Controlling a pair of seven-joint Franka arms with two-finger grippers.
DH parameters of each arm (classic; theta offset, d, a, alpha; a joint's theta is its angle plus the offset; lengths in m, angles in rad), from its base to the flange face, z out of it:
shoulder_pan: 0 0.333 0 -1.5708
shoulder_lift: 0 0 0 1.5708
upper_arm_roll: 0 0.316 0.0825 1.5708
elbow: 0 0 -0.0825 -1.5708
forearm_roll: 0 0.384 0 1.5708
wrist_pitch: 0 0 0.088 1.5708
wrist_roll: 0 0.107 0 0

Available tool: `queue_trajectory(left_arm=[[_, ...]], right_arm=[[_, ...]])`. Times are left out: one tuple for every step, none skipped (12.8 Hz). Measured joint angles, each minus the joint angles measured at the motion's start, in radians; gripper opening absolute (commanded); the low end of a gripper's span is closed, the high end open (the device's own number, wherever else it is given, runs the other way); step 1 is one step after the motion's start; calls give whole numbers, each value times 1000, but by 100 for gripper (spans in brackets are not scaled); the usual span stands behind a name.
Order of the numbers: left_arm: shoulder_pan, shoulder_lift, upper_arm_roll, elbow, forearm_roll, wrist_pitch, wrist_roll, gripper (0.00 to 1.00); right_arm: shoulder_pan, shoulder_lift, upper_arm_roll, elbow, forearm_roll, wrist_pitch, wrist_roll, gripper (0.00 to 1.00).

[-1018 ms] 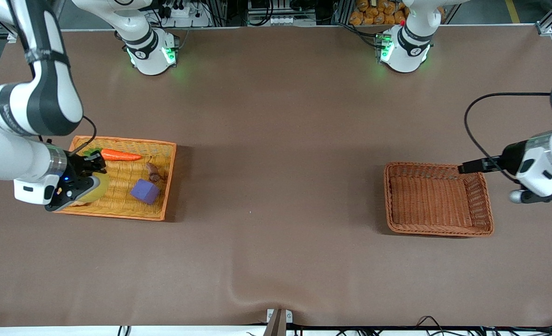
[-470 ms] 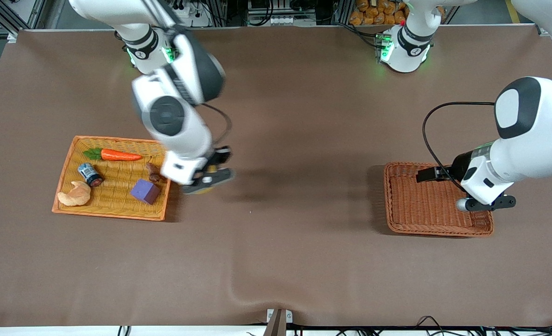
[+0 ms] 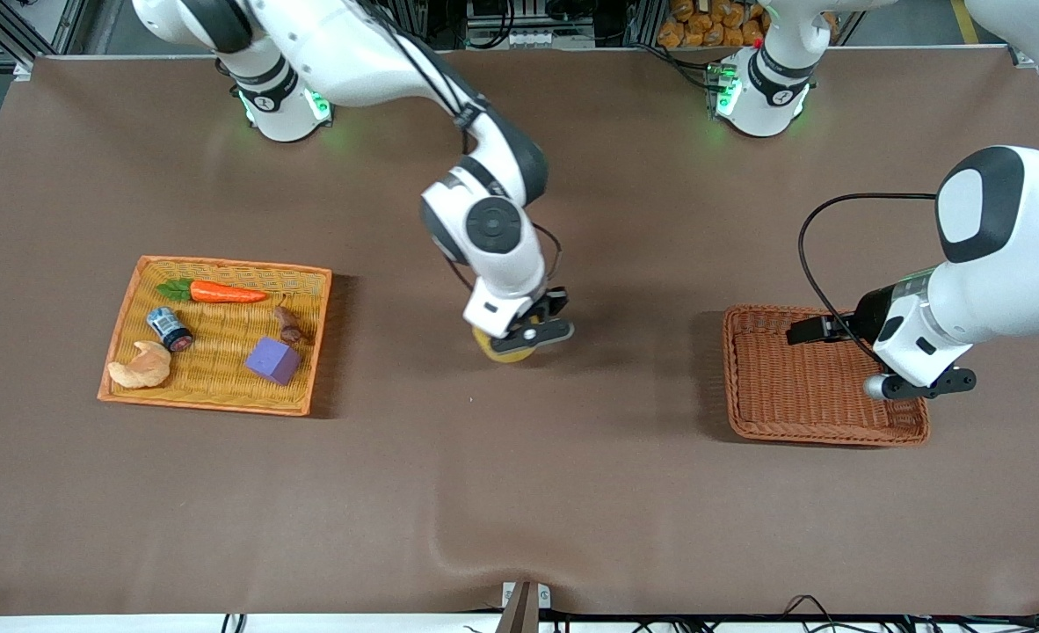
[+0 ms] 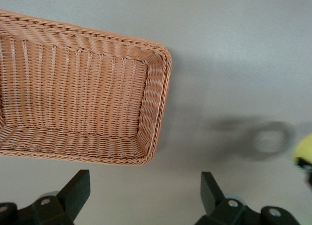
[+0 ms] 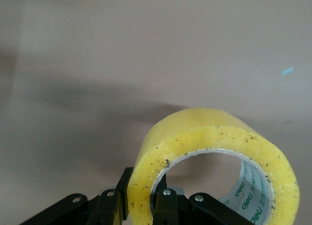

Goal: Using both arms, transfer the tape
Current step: 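Carry the tape roll with the right gripper to the table middle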

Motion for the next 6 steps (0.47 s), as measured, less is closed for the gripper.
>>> queue_trajectory(left_arm=[[-1,0,0,-4,0,3,0,100],[-1,0,0,-8,0,7,0,100],[-1,0,0,-10,0,10,0,100],[-1,0,0,-11,0,13,0,100],[-1,0,0,-13,0,16,0,100],[-1,0,0,-14,0,18,0,100]], right_arm=[[9,27,-1,4,0,5,7,0],[9,46,-4,8,0,6,7,0],[8,58,-9,10,1,6,7,0],[8,65,-12,11,1,6,7,30],[9,71,-11,11,1,6,7,44],[10,73,-10,12,1,6,8,55]])
